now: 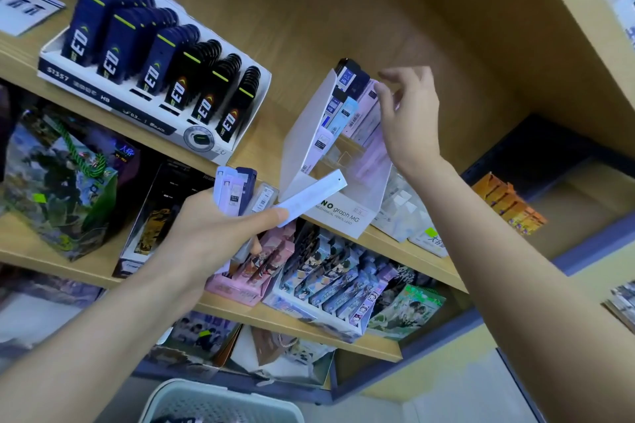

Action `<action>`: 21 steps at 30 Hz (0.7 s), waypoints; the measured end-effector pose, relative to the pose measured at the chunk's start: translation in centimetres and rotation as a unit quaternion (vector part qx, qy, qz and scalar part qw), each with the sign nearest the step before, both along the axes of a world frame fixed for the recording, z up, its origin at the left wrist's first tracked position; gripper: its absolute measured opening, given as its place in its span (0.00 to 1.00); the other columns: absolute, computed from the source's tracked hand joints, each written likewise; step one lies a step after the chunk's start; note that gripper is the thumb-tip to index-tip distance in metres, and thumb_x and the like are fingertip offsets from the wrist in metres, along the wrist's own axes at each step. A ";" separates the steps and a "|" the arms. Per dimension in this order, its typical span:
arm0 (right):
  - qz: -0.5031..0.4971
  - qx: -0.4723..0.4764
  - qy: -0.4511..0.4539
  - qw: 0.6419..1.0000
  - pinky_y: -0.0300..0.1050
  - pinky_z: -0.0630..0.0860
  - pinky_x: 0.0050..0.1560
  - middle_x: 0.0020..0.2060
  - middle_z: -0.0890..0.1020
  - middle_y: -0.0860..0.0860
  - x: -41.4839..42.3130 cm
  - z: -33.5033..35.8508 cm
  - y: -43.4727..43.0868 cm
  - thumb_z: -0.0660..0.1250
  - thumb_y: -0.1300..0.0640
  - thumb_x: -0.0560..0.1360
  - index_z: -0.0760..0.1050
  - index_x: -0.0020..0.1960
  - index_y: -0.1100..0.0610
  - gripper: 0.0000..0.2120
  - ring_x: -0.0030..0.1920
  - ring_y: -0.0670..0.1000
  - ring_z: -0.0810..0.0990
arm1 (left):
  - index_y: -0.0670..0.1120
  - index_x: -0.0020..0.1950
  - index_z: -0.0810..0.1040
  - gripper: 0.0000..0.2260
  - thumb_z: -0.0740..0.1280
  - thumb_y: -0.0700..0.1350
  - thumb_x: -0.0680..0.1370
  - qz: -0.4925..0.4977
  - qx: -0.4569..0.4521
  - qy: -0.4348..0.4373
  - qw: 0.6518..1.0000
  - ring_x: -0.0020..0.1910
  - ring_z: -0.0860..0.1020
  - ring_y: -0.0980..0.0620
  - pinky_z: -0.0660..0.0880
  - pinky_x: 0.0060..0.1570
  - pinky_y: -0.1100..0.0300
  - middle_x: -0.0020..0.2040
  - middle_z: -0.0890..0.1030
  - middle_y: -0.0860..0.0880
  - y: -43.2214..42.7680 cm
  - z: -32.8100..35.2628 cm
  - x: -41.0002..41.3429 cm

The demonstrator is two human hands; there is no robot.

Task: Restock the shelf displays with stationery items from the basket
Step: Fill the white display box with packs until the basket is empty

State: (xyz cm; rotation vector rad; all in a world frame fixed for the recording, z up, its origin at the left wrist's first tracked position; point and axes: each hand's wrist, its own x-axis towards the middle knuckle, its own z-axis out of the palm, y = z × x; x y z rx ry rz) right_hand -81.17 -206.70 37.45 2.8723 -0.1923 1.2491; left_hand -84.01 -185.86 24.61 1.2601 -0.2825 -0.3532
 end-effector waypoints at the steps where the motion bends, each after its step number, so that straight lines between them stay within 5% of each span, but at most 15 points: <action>1: 0.015 0.021 -0.012 1.000 0.30 0.67 0.45 0.51 0.74 0.51 -0.8 -0.5 0.8 0.59 0.57 0.81 0.76 0.56 0.60 0.10 0.43 0.43 0.72 | 0.46 0.32 0.70 0.13 0.73 0.41 0.72 0.001 0.002 0.000 1.000 0.17 0.69 0.63 0.63 0.18 0.73 0.16 0.70 0.58 -0.1 -0.1 0.1; 6: 0.061 0.100 0.125 0.985 0.40 0.70 0.36 0.37 0.80 0.54 -6.2 -3.8 4.4 0.59 0.53 0.81 0.78 0.43 0.60 0.14 0.35 0.49 0.75 | 0.47 0.34 0.71 0.12 0.74 0.42 0.72 0.001 0.018 -0.011 1.000 0.19 0.70 0.63 0.65 0.22 0.69 0.17 0.71 0.58 -0.4 -0.4 0.1; 11: 0.108 0.242 0.249 0.932 0.48 0.72 0.34 0.29 0.79 0.48 -9.2 -5.3 5.4 0.64 0.56 0.78 0.79 0.45 0.48 0.07 0.30 0.50 0.74 | 0.47 0.32 0.75 0.11 0.76 0.45 0.68 0.007 0.007 0.025 1.000 0.23 0.70 0.52 0.63 0.29 0.60 0.20 0.72 0.50 -0.2 -0.7 0.0; 16: 0.118 0.228 0.344 0.903 0.38 0.72 0.36 0.32 0.81 0.43 -10.8 -5.4 5.5 0.70 0.52 0.74 0.79 0.42 0.45 0.03 0.31 0.42 0.75 | 0.52 0.20 0.75 0.19 0.74 0.42 0.70 0.002 0.001 -0.008 1.000 0.20 0.70 0.59 0.70 0.29 0.60 0.19 0.71 0.54 0.3 0.0 -0.5; 18: 0.125 0.216 0.374 0.893 0.29 0.66 0.32 0.29 0.78 0.39 -11.4 -5.5 5.8 0.70 0.51 0.74 0.76 0.40 0.44 0.05 0.29 0.38 0.73 | 0.52 0.23 0.76 0.17 0.74 0.42 0.71 -0.005 -0.002 -0.021 1.000 0.21 0.71 0.59 0.71 0.26 0.65 0.20 0.73 0.54 0.3 0.1 -0.5; 21: 0.118 0.220 0.376 0.892 0.28 0.66 0.31 0.31 0.78 0.42 -11.4 -5.3 5.9 0.67 0.54 0.76 0.74 0.42 0.48 0.05 0.28 0.38 0.73 | 0.46 0.33 0.75 0.10 0.72 0.45 0.72 -0.016 -0.011 -0.019 1.000 0.23 0.70 0.54 0.71 0.26 0.66 0.22 0.72 0.51 0.4 -0.1 -0.5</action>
